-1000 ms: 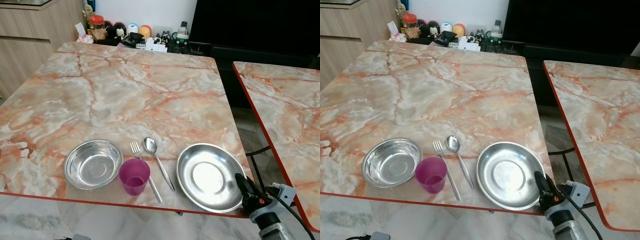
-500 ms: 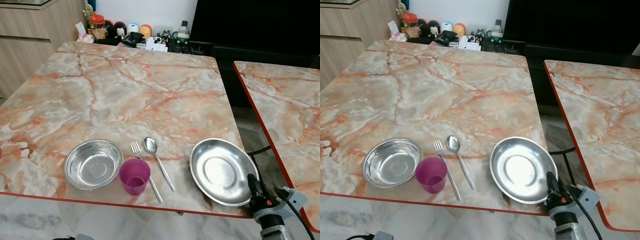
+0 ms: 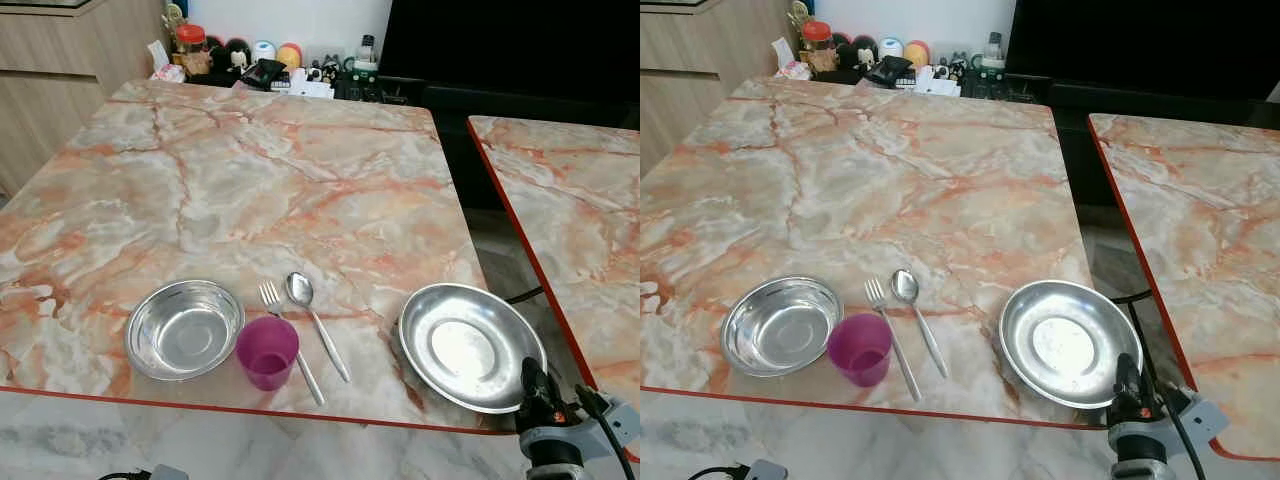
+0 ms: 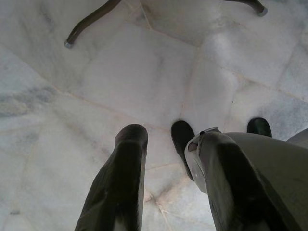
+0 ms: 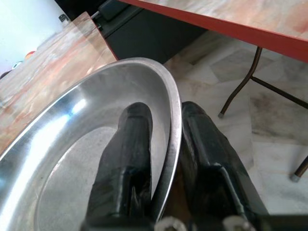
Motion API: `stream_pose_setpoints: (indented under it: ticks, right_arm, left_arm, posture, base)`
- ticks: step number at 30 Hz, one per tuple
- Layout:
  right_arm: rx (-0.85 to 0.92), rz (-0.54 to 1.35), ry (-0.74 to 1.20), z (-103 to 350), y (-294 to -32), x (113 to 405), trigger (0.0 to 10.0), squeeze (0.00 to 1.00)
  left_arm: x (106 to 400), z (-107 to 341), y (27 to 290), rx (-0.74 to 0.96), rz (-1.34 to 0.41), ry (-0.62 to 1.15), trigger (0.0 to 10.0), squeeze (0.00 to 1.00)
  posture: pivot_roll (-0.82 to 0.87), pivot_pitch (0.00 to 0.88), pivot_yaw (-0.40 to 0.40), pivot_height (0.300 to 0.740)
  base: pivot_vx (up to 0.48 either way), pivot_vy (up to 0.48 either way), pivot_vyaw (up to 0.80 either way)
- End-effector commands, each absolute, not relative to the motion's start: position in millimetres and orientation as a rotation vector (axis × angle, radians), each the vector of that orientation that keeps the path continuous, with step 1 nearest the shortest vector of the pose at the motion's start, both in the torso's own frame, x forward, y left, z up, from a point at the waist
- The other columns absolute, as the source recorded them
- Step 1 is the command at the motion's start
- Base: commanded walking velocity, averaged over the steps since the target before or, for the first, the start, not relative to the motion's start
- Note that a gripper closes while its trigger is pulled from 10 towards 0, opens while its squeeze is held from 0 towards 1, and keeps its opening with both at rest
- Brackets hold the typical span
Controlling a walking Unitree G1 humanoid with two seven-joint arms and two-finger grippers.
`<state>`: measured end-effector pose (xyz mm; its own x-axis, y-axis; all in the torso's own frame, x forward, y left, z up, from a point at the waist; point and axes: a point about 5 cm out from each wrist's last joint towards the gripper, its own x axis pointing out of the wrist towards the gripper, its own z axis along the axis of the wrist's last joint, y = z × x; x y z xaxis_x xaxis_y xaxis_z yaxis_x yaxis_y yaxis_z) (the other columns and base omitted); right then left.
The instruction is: Setting the table
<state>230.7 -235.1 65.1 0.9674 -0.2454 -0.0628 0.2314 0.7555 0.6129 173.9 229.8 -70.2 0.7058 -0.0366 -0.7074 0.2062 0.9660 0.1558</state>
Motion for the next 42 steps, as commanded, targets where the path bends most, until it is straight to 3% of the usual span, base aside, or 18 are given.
stream_pose_setpoints:
  ticks: [1, 2, 3, 4, 12, 13, 22, 23, 28, 29, 30, 42]
  right_arm:
    - [0.674, -0.297, -0.021, 68.1, -239.6, 228.4, 10.0, 0.00]
    - [0.683, -0.306, -0.023, 68.6, -239.7, 228.8, 10.0, 0.00]
    - [0.700, -0.329, -0.027, 69.2, -240.2, 229.2, 10.0, 0.96]
    - [0.696, -0.329, -0.028, 71.0, -239.1, 229.4, 10.0, 1.00]
    - [0.700, -0.343, -0.025, 73.7, -234.7, 227.1, 10.0, 1.00]
    - [0.701, -0.345, -0.022, 74.0, -234.0, 227.0, 10.0, 0.00]
    - [0.782, -0.416, -0.063, 83.3, -239.1, 223.4, 10.0, 0.00]
    - [0.808, -0.429, -0.071, 85.6, -239.7, 222.7, 10.0, 1.00]
    - [0.923, -0.385, -0.073, 94.5, -235.9, 223.2, 10.0, 1.00]
    - [0.920, -0.383, -0.068, 95.2, -236.3, 223.0, 10.0, 0.66]
    - [0.925, -0.382, -0.065, 95.9, -237.5, 222.7, 10.0, 0.00]
    - [0.903, -0.398, 0.062, 92.5, -249.5, 224.3, 10.0, 0.00]
  left_arm:
    - [167.2, -74.1, 227.6, 0.241, -0.153, 0.801, 10.0, 0.00]
    - [167.4, -74.0, 227.6, 0.241, -0.152, 0.800, 10.0, 0.00]
    - [167.4, -74.0, 227.5, 0.240, -0.151, 0.799, 10.0, 0.00]
    - [167.3, -74.0, 227.6, 0.241, -0.152, 0.799, 10.0, 0.00]
    - [166.6, -73.4, 231.0, 0.250, -0.147, 0.800, 10.0, 0.00]
    - [166.8, -73.3, 231.3, 0.253, -0.147, 0.799, 10.0, 0.00]
    - [171.2, -70.7, 231.9, 0.275, -0.159, 0.783, 10.0, 0.00]
    - [171.6, -70.4, 232.2, 0.278, -0.159, 0.782, 10.0, 0.00]
    - [172.3, -69.8, 233.2, 0.277, -0.156, 0.779, 10.0, 0.00]
    - [172.3, -69.7, 233.4, 0.277, -0.155, 0.779, 10.0, 0.00]
    - [172.3, -69.7, 233.5, 0.277, -0.155, 0.779, 10.0, 0.00]
    - [170.1, -71.1, 232.5, 0.273, -0.153, 0.785, 10.0, 0.00]
  posture:
    - [0.09, 0.146, -0.090, 0.740]
    - [0.09, 0.146, -0.090, 0.740]
    - [0.09, 0.145, -0.091, 0.740]
    - [0.09, 0.145, -0.089, 0.740]
    - [0.09, 0.148, -0.085, 0.740]
    - [0.09, 0.148, -0.085, 0.740]
    - [0.09, 0.149, -0.082, 0.740]
    - [0.09, 0.148, -0.081, 0.740]
    - [0.09, 0.150, -0.079, 0.740]
    - [0.09, 0.150, -0.079, 0.740]
    - [0.08, 0.150, -0.079, 0.740]
    - [0.09, 0.150, -0.085, 0.740]
  base:
    - [0.000, 0.000, 0.00]
    - [0.000, 0.000, 0.00]
    - [0.000, 0.000, 0.00]
    - [0.000, 0.000, 0.00]
    - [0.000, 0.000, 0.00]
    - [0.000, 0.000, 0.00]
    - [0.000, 0.000, 0.00]
    - [0.000, 0.000, 0.00]
    - [0.000, 0.000, 0.00]
    - [0.000, 0.000, 0.00]
    - [0.000, 0.000, 0.00]
    - [0.000, 0.000, 0.00]
